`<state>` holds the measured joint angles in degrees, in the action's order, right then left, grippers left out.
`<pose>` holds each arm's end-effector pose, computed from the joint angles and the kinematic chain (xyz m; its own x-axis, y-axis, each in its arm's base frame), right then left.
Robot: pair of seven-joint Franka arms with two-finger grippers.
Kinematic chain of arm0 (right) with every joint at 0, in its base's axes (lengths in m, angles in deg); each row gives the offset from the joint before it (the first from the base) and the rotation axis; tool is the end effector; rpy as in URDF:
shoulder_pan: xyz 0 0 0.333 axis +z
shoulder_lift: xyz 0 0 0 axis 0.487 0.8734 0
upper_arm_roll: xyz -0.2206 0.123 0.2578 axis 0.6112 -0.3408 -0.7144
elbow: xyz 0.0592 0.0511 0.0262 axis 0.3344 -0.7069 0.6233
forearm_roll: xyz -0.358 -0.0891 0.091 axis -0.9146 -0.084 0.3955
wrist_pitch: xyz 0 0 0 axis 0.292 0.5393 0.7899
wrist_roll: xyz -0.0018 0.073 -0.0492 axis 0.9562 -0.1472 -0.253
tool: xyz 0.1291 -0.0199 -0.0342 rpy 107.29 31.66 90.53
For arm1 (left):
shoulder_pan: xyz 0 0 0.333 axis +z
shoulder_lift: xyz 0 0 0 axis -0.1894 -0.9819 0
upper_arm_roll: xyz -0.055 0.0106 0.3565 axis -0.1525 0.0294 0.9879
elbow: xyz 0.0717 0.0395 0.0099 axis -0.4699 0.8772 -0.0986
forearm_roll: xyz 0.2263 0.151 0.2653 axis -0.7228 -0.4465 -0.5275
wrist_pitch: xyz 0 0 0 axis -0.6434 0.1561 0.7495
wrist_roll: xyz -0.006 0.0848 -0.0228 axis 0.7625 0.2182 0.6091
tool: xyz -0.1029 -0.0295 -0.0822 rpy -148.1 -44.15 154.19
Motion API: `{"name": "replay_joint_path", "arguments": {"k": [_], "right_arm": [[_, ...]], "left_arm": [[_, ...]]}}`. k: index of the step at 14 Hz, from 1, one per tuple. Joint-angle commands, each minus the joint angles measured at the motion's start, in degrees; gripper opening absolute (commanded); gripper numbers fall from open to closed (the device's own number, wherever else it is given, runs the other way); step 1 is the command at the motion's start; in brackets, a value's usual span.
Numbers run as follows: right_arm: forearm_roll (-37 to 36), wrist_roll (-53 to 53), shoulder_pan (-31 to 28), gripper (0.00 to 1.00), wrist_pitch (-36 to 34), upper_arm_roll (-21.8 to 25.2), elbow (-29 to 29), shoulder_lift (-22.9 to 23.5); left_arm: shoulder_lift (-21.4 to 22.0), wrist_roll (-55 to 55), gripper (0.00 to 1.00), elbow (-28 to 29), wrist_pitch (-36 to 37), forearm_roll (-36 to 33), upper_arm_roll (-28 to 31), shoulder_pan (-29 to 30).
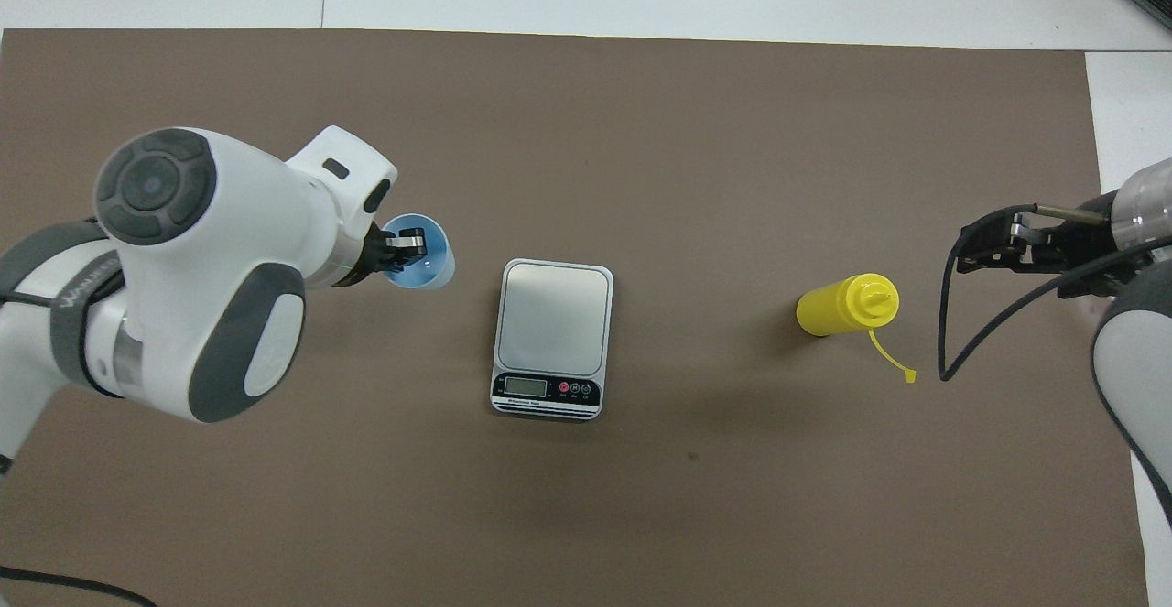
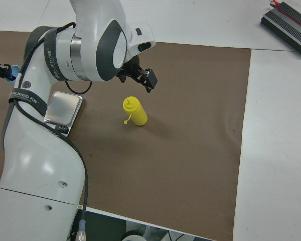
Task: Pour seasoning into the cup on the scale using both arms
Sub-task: 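Carry the blue cup onto the scale with the left gripper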
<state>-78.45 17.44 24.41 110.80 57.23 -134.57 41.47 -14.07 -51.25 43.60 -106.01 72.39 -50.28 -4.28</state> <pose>0.5270 0.0095 0.6042 0.9465 -0.3226 -0.0120 -0.3224 -0.9464 0.0190 0.5291 -0.2605 0.4888 0.9940 0.0919 0.0602 0.0840 -0.9889 0.1229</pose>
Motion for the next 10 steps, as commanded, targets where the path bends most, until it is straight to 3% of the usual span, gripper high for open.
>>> {"name": "replay_joint_path", "arguments": {"k": [1, 5, 10], "right_arm": [[4.10, 5.61, -1.06, 1.00, 1.84, -0.24, -0.54, -0.14], [5.16, 11.94, -1.42, 1.00, 1.94, -0.15, -0.54, 0.30], [11.05, 25.47, -4.05, 1.00, 2.38, 0.20, -1.07, 2.23]], "left_arm": [[-2.07, 2.80, 0.00, 0.04, -3.63, -0.04, 1.10, -3.78], [-6.20, 8.68, 0.00, 0.04, -7.84, -3.10, 1.10, -8.00], [-7.26, 9.30, 0.00, 1.17, -8.47, -3.20, 1.10, -10.46]]}}
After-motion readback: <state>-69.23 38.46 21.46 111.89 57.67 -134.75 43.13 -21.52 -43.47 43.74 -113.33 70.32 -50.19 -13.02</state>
